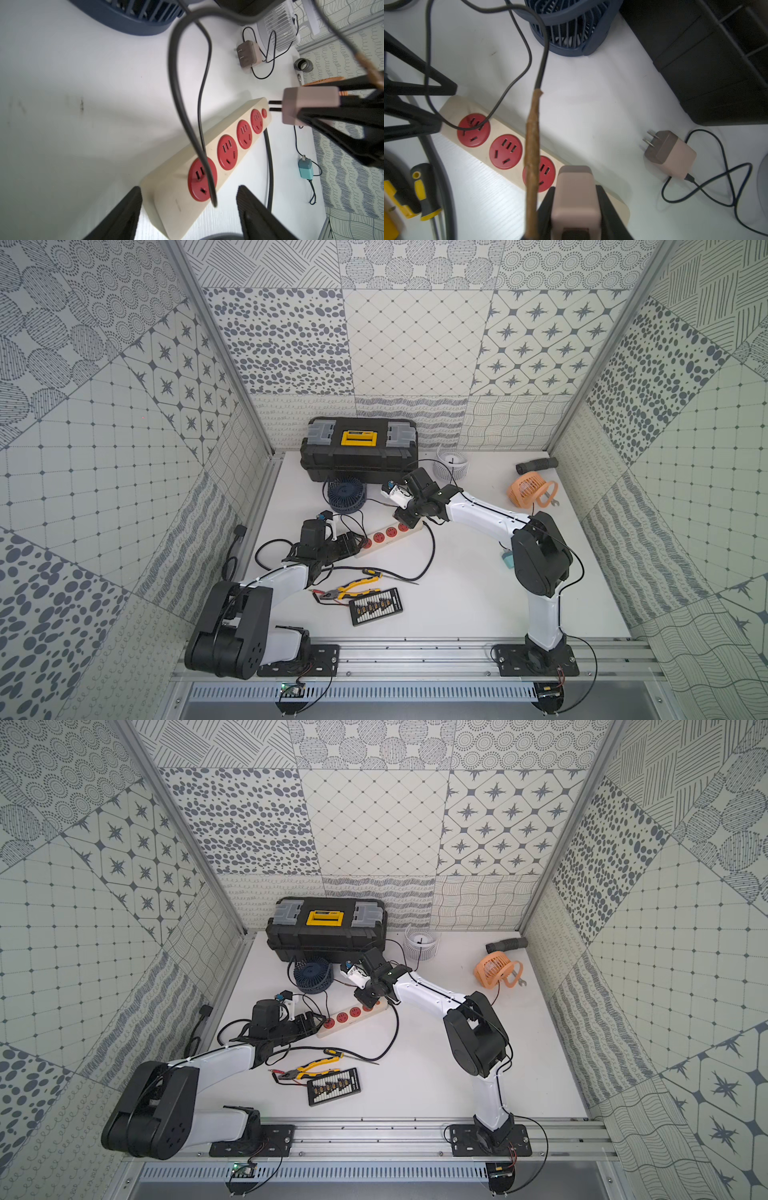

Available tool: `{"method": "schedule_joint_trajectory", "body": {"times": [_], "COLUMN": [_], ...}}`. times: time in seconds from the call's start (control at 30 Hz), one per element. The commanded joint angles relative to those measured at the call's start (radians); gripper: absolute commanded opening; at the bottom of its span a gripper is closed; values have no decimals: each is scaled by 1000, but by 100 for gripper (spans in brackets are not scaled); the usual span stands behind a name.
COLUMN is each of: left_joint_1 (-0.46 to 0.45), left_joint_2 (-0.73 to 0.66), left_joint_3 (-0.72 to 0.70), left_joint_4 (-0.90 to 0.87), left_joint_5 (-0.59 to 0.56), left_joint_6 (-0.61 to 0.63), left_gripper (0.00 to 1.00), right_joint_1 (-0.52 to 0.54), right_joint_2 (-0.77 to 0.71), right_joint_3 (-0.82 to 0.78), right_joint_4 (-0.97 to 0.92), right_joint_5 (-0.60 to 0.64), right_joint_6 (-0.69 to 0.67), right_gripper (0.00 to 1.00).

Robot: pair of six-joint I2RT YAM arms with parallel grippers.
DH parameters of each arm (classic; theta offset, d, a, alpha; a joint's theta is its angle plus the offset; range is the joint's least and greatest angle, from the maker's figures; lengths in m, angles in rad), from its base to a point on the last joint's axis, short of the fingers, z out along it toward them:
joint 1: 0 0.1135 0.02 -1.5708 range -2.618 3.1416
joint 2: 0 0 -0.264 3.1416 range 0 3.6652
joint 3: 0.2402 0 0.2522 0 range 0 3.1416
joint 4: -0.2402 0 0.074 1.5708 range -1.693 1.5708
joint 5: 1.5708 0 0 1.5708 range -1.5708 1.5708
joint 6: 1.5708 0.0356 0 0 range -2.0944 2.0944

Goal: Plug the desk fan into the power strip
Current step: Adjust the socket at the center of the board.

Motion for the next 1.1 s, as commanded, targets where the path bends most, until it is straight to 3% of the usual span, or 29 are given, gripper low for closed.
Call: {"method": "schedule_joint_trajectory", "body": {"times": [0.0, 0.33, 0.63, 1.07], "left_joint_1": [-3, -45, -91, -106], "left_joint_2": [-71, -64, 53, 233], "left_joint_3": [-4, 31, 100, 210], "left_joint_4": [-97, -205, -202, -114], "left_joint_5": [-12, 39, 1, 25], "left_joint_6": [-15, -21, 50, 154], "left_gripper": [75, 62, 43, 38], "right_joint_1": [-18, -36, -37, -40], "right_joint_2": [30, 144, 15, -111], "right_joint_3": [52, 107, -42, -167], "right_joint_4": [83, 85, 86, 37], "right_joint_5": [-52, -70, -95, -193], "right_joint_6": [-26, 13, 44, 117], "right_gripper": [7, 7, 8, 8]}}
